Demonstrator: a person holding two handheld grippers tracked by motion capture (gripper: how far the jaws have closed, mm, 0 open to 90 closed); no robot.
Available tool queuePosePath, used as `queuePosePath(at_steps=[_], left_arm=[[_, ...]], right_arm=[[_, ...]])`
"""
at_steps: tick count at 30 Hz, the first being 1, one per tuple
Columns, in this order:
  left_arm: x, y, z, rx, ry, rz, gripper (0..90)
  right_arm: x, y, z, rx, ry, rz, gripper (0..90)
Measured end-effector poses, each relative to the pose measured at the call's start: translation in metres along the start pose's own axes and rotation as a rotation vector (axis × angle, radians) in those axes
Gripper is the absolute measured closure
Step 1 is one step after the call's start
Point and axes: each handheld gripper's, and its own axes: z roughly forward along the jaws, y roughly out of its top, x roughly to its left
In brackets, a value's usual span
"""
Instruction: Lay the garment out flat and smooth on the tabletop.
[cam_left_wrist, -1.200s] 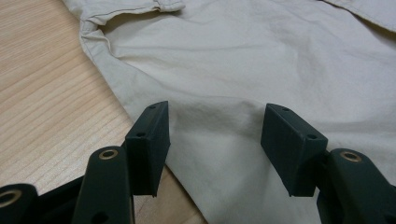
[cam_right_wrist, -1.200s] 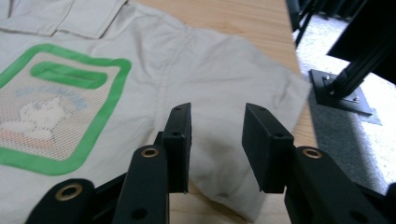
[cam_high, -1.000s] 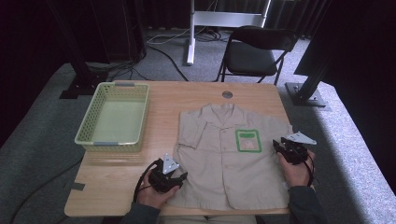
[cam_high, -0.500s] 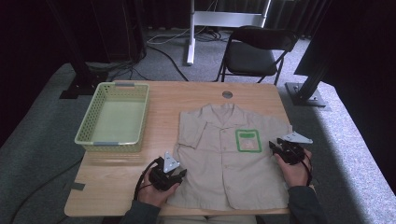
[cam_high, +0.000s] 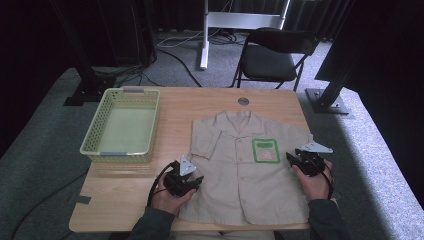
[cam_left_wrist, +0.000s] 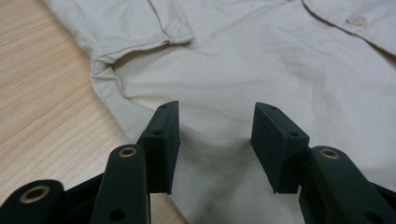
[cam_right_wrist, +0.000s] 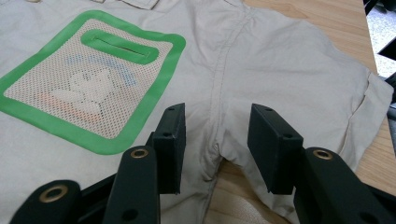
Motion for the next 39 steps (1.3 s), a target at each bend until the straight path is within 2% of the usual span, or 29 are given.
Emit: queuePosePath(at_steps=[6,14,20,27,39], left_arm=[[0.005,0.009,-0.001,-0.016,-0.014,-0.015,52.5],[0.013,0.026,-0.002,-0.020,0.005,0.007,52.6],[0.019,0.042,-0.002,-0.044,0.016,0.006,52.6],[0.023,0.049,0.002,-0.039,0.012,0.003,52.6],[0.027,0.055,0.020,-0.013,0.005,0.001,51.9]], right_arm=[[0.000,0.000,0.000,0.003,0.001,0.000,55.2],[0.000,0.000,0.001,0.007,0.001,0.001,54.6],[0.000,0.000,0.001,0.009,0.001,0.003,53.8],[0.000,0.000,0.002,0.014,0.002,0.005,53.0],[0.000,0.000,0.002,0.020,0.004,0.006,52.0]])
